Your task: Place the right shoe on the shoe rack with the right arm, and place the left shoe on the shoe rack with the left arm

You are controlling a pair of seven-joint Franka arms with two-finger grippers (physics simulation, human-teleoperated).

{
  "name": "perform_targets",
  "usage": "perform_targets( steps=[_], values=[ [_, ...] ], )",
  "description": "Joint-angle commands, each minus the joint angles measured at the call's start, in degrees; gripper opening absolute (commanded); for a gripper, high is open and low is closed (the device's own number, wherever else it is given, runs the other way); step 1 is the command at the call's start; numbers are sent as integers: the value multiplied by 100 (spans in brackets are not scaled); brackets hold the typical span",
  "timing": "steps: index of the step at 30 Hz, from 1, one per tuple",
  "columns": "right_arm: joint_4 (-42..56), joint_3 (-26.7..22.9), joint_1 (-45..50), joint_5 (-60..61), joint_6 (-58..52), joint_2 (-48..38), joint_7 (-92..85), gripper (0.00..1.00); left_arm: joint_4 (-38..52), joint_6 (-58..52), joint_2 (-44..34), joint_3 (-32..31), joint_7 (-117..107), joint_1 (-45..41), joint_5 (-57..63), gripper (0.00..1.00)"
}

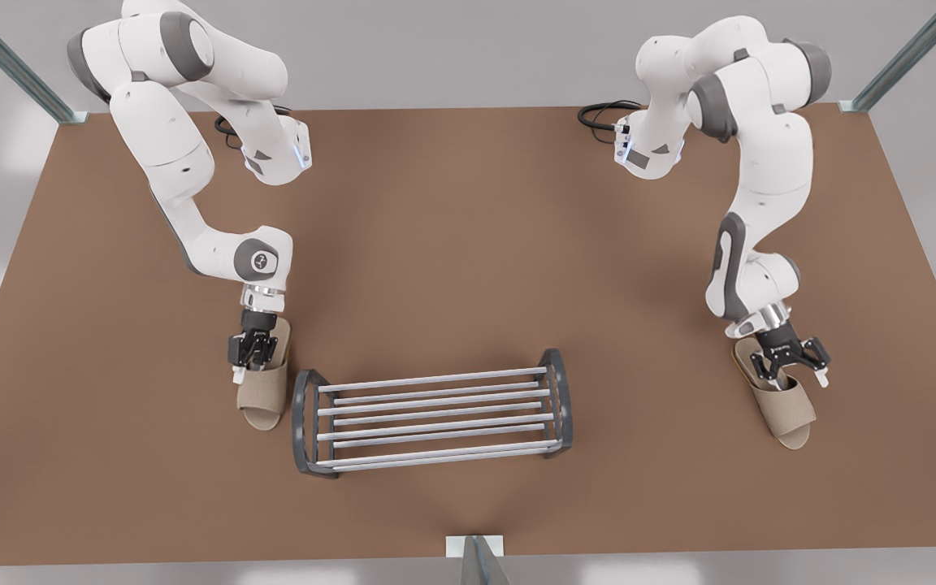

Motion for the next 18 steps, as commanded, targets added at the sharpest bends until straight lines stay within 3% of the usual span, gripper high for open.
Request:
perform_targets(
  steps=[1, 5, 6, 9, 10, 18],
  values=[
    [35, -3, 5, -1, -12, 40, 213, 65, 65, -31, 23, 7, 182, 6, 556, 100],
    [43, -82, 84, -1, -12, 93, 222, 65, 188, -31, 102, -2, 164, 6, 547, 100],
    [70, -82, 84, -9, -12, 128, 222, 64, 214, -22, 102, -2, 164, 6, 547, 88],
    [79, -91, 84, -9, -4, 128, 213, 61, 293, -40, 198, -2, 164, 6, 547, 82],
    [114, -91, 84, -9, -4, 128, 195, 61, 302, -40, 216, -2, 164, 6, 547, 72],
    [140, -143, 93, -71, 5, 207, 204, 47, 355, -48, 321, -2, 164, 6, 538, 69]
  ],
)
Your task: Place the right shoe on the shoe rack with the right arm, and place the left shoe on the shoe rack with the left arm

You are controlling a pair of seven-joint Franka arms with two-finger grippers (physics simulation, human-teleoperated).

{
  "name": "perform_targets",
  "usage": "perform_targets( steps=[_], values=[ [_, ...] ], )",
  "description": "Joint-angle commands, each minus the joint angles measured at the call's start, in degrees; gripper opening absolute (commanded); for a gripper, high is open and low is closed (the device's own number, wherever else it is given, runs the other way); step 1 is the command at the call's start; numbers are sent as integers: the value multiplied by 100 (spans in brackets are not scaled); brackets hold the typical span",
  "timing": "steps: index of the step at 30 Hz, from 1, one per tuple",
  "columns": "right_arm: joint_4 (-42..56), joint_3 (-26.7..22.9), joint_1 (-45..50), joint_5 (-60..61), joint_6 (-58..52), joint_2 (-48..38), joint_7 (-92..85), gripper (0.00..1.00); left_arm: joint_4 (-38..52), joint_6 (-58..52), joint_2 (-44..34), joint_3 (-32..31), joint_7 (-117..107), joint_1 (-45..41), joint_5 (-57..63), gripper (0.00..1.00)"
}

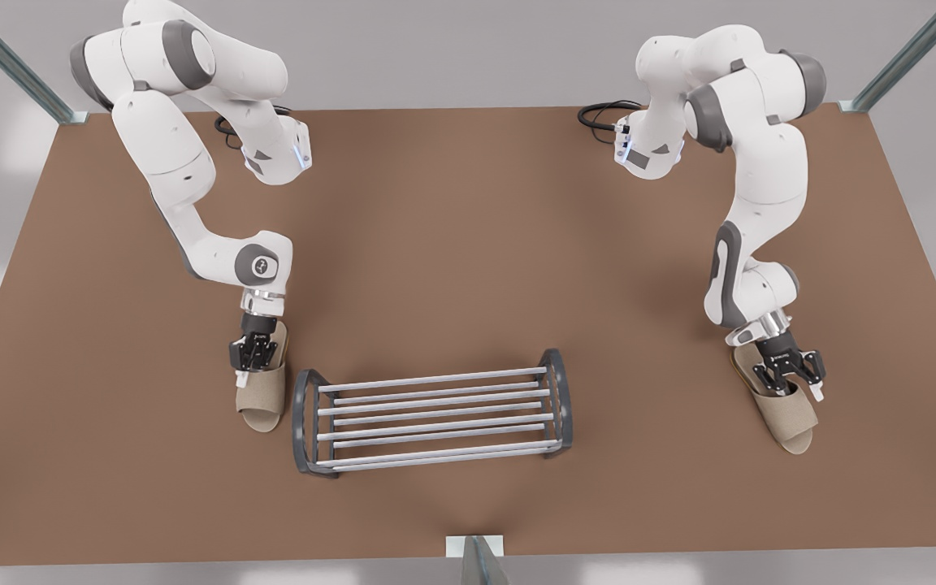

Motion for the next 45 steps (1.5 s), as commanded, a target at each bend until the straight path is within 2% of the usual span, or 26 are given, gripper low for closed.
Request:
perform_targets(
  steps=[1, 5, 9, 19, 21, 27, 31, 32, 36, 40, 45],
  values=[
    [18, -3, 6, -10, 4, 4, 71, 43, 18, -14, 12, 1, 64, 0, 538, 62],
    [18, -21, 76, -10, 4, -5, 80, 40, 18, -22, 56, -7, 55, 0, 521, 51],
    [18, -21, 76, -10, 4, -5, 97, 33, 18, -40, 100, -16, 46, 0, 494, 48],
    [9, -21, 76, -10, 259, -382, 27, 32, 9, 4, -40, -7, -68, -9, 521, 27],
    [10, -21, 76, -10, 531, -611, -8, 21, 1, 135, -207, 1, -59, -17, 538, 26],
    [132, -21, 59, 78, 2192, -1982, -79, 21, -8, 2236, -1508, 10, 617, -307, 486, 24],
    [1090, -12, -3, 87, 3792, -2448, -79, 21, 255, 3738, -2106, 142, 626, -702, 450, 23],
    [1143, -12, -3, 96, 3854, -2501, -79, 21, 352, 3923, -2123, 264, 626, -851, 442, 23],
    [1425, 41, 76, 254, 4109, -2685, -96, 21, 546, 4179, -1886, 2813, 617, -3919, 222, 23],
    [1477, 15, -3, 245, 4311, -2712, -184, 21, 484, 4512, -1420, 4211, 609, -5984, -543, 23],
    [1469, -3, -99, 219, 4320, -2694, -237, 21, 458, 4539, -1289, 4370, 591, -6354, -938, 23]
  ],
)
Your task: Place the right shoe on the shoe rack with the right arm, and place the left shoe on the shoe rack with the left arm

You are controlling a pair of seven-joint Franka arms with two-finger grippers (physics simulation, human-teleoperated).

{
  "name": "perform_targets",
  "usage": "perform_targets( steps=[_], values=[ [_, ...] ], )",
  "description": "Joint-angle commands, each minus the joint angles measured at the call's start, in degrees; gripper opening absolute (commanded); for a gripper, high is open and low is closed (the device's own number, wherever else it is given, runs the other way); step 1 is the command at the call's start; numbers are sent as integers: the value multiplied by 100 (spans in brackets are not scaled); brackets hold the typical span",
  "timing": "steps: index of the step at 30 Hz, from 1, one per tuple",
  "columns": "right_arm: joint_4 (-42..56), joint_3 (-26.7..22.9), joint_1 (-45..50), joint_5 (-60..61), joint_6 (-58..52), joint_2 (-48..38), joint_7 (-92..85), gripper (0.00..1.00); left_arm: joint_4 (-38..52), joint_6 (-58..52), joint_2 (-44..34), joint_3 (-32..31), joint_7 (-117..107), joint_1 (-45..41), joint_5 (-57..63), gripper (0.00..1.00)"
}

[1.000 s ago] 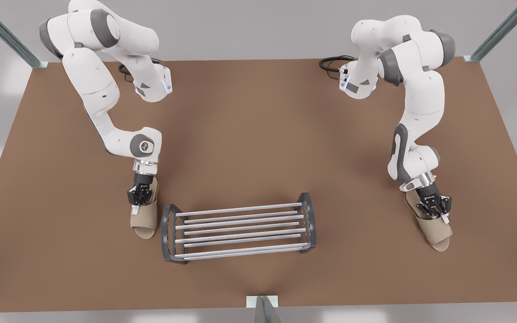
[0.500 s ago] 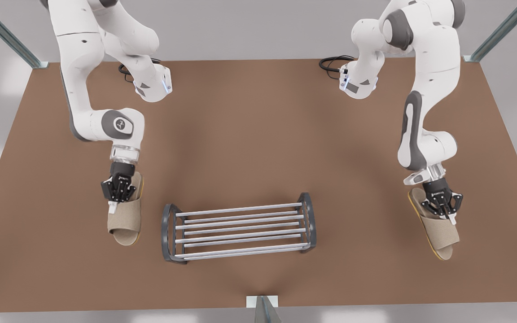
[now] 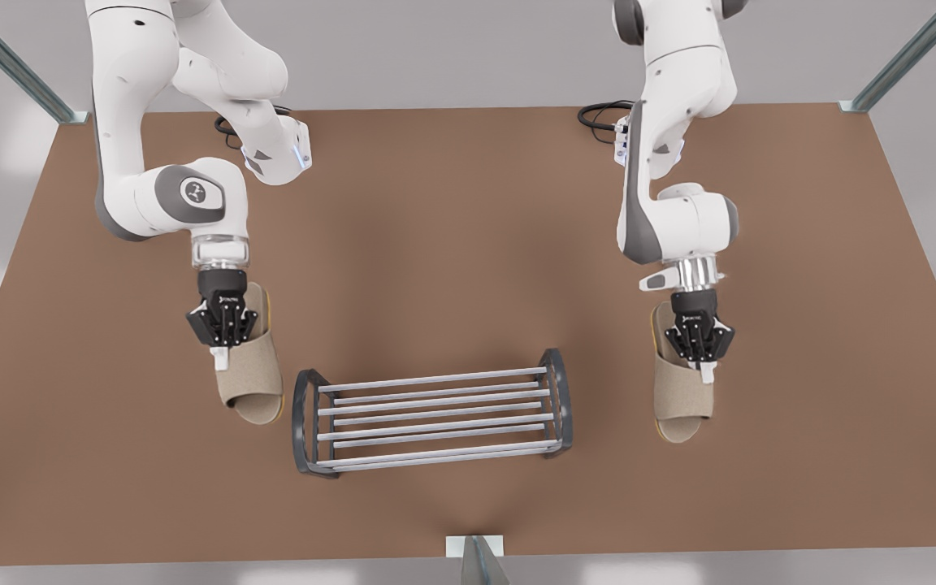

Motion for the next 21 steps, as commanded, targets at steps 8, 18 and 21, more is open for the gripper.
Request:
perform_targets(
  steps=[8, 18, 21],
  values=[
    [227, 104, -229, 277, 226, 16, -159, 21, 10, 365, 476, 440, 139, -836, -916, 22],
    [1721, 333, 729, 1789, 59, 1300, -185, 21, 19, 875, 494, 1512, 130, -1891, -925, 21],
    [1756, 333, 878, 2132, -143, 1466, -379, 21, 63, 910, 607, 1556, 130, -1961, -1231, 21]
  ],
)
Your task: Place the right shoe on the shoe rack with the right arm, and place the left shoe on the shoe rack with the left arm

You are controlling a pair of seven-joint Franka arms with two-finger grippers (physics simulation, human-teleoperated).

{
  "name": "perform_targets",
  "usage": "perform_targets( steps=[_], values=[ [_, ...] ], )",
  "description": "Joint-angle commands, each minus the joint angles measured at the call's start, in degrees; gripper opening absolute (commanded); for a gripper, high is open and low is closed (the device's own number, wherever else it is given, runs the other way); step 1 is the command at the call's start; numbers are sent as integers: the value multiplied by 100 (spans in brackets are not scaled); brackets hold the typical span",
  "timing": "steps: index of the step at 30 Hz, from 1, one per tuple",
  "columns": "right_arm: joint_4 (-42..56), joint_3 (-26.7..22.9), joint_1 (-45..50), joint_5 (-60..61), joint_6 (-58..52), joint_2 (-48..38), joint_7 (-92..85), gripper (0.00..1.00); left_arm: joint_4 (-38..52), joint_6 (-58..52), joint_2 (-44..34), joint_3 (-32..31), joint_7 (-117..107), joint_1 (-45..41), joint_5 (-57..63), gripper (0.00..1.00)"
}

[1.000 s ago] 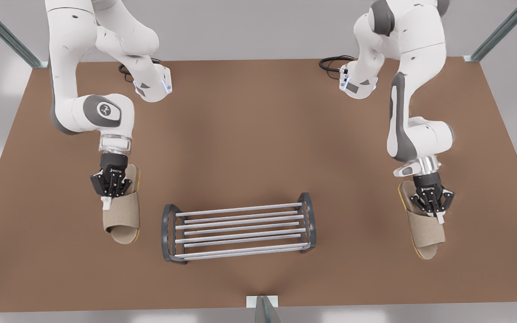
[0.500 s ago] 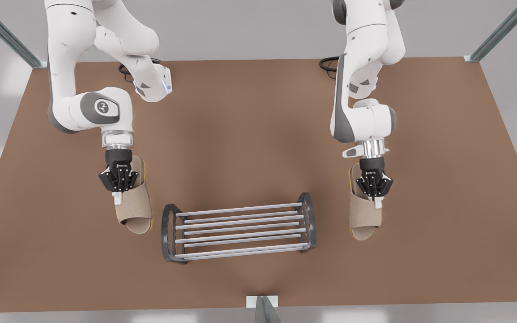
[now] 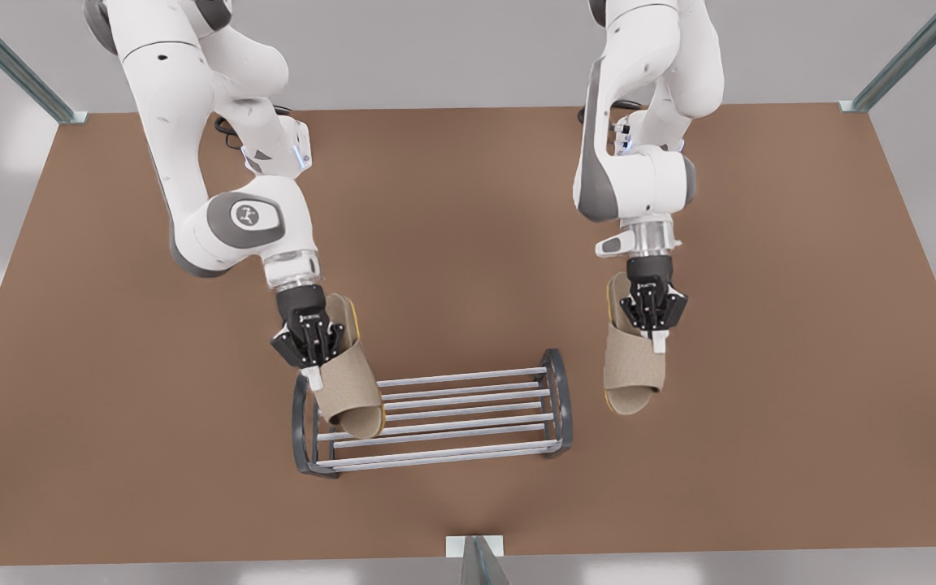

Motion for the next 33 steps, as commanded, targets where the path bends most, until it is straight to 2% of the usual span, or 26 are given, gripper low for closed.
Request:
perform_targets(
  steps=[1, 6, 12, 16, 17, 21, 24, 25, 26, 30, 31, 33],
  values=[
    [131, 2, 19, 365, -252, 214, -235, 21, 41, 156, 137, -9, 40, -46, -415, 21],
    [993, -86, 450, 365, -252, 1067, -244, 21, 50, 165, 489, 307, -355, -749, -731, 21],
    [1028, -174, 450, 330, -384, 1331, -358, 21, 59, 200, 902, 694, -355, -1311, -960, 21],
    [1019, -183, 485, 330, -595, 1472, -367, 21, 630, 912, 1315, 817, -443, -1399, -1074, 21],
    [1028, -183, 485, 356, -595, 1481, -367, 29, 735, 903, 1359, 791, -478, -1391, -1083, 21],
    [984, -200, 485, 356, -683, 1577, -358, 40, 946, 912, 1807, 747, -487, -1373, -1575, 21],
    [975, -253, 485, 356, -683, 1621, -349, 61, 964, 894, 2115, 668, -496, -1303, -1874, 21],
    [975, -253, 494, 365, -832, 1647, -349, 62, 1060, 894, 2168, 589, -496, -1189, -1927, 21],
    [984, -262, 573, 374, -876, 1692, -349, 72, 1236, 894, 2212, 431, -496, -943, -2058, 21],
    [1037, -253, 573, 497, -964, 1885, -349, 91, 1807, 877, 2370, -97, -513, -152, -2296, 21],
    [1037, -253, 573, 471, -964, 1938, -358, 100, 1913, 877, 2423, -193, -575, -11, -2313, 21],
    [1037, -262, 555, 409, -964, 1982, -375, 100, 2167, 868, 2519, -378, -575, 252, -2349, 21]
  ],
)
